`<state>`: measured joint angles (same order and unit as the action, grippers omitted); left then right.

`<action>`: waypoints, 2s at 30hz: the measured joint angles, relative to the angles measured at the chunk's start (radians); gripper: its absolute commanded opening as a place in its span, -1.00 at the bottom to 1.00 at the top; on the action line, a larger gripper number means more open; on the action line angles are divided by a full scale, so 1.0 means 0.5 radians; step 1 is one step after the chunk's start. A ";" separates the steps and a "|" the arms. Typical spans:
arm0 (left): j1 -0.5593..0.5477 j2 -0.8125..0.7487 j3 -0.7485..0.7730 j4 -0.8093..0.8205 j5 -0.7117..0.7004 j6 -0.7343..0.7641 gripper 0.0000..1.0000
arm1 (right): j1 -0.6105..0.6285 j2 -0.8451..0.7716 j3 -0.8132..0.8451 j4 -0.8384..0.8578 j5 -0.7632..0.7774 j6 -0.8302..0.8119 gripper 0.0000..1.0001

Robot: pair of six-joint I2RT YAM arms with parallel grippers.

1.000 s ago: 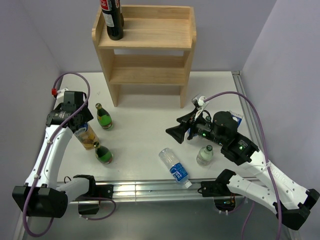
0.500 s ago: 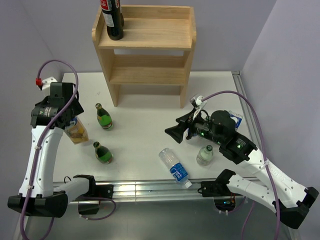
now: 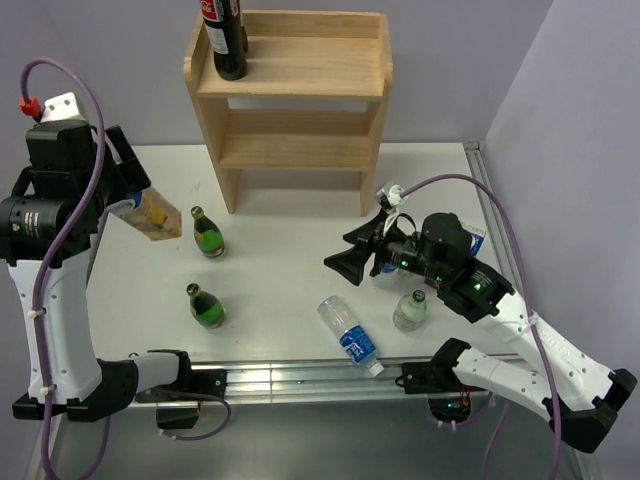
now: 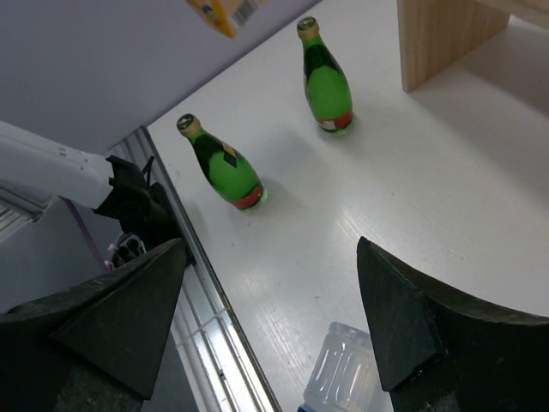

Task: Place and organize the beverage onto the shelf
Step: Pick up the drink from the center of the board.

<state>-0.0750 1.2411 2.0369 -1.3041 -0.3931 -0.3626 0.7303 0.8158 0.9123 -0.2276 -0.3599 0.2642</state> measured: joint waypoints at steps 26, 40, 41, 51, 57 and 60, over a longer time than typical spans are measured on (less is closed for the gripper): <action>-0.490 -0.073 -0.780 0.974 2.176 0.151 -0.99 | 0.000 0.127 0.405 -0.252 -0.507 -0.163 0.79; -0.807 -0.291 -1.141 1.499 2.585 0.120 -0.99 | 0.000 0.296 0.545 -0.319 -0.456 -0.165 0.83; -0.819 -0.308 -1.193 1.557 2.570 0.104 -0.99 | 0.000 0.297 0.531 -0.287 -0.455 -0.159 0.82; -0.858 -0.322 -1.485 1.927 2.598 -0.005 -0.99 | 0.000 0.302 0.315 -0.092 -0.544 -0.233 0.86; -0.869 -0.322 -1.485 2.140 2.708 -0.090 -0.99 | 0.000 0.321 0.295 0.011 -0.578 -0.289 0.88; -0.880 -0.322 -1.494 2.193 2.739 -0.100 -0.99 | 0.000 0.325 0.252 0.077 -0.609 -0.312 0.91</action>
<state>-0.5152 1.0801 1.2900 -0.2073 0.9764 -0.4126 0.7303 0.9783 1.0382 -0.1890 -0.6643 0.1081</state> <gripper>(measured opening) 0.783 0.945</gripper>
